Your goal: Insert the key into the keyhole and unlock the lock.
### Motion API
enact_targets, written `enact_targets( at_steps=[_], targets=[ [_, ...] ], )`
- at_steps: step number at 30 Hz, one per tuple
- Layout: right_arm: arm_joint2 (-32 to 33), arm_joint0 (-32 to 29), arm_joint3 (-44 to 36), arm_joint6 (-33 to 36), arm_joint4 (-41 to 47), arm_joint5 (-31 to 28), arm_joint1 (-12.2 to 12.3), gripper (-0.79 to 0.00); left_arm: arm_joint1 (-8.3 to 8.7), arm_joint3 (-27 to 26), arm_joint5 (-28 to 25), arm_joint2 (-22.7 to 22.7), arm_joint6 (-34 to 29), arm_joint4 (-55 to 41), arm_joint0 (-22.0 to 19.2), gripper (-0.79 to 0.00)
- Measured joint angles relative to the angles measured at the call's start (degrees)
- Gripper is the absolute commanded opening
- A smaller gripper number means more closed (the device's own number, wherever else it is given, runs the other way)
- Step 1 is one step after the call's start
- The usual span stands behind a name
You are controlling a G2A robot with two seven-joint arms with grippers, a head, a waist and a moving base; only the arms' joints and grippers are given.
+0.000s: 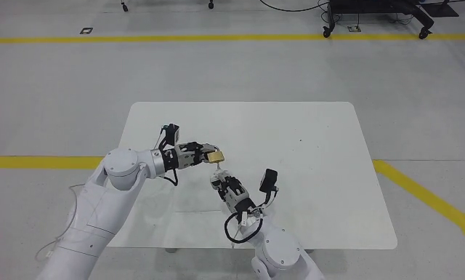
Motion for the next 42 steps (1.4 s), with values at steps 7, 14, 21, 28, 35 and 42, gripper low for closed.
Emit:
enact_targets(
  at_steps=[7,14,21,28,35,42],
  targets=[
    [0.1,-0.1,-0.4,-0.1,-0.2,0.3,-0.1,-0.785,0.05,-0.2,0.1,0.3,-0.3,0.7,-0.3,-0.785],
    [0.1,0.1,-0.1,-0.6,-0.5,0.9,-0.2,-0.785,0.09,0.1,-0.5,0.5,-0.8,1.3,-0.6,-0.785],
    [0.2,0.1,-0.5,-0.7,-0.9,1.5,-0.3,-0.785,0.14,-0.3,-1.4,0.7,-1.3,1.7,-0.5,-0.785],
    [0.1,0.5,-0.3,-1.1,-1.1,2.0,-0.5,-0.785,0.22,-1.1,-1.5,0.7,-1.5,1.6,-0.1,-0.785],
    [0.4,0.7,0.0,-2.0,-1.5,1.5,-0.6,-0.748,0.42,-1.8,-2.0,0.6,-2.0,2.2,0.4,-0.785],
    [0.3,0.6,0.5,-2.3,-1.1,0.8,-0.9,0.000,0.48,-1.8,-2.7,0.3,-1.0,2.2,0.8,-0.785]
  ],
)
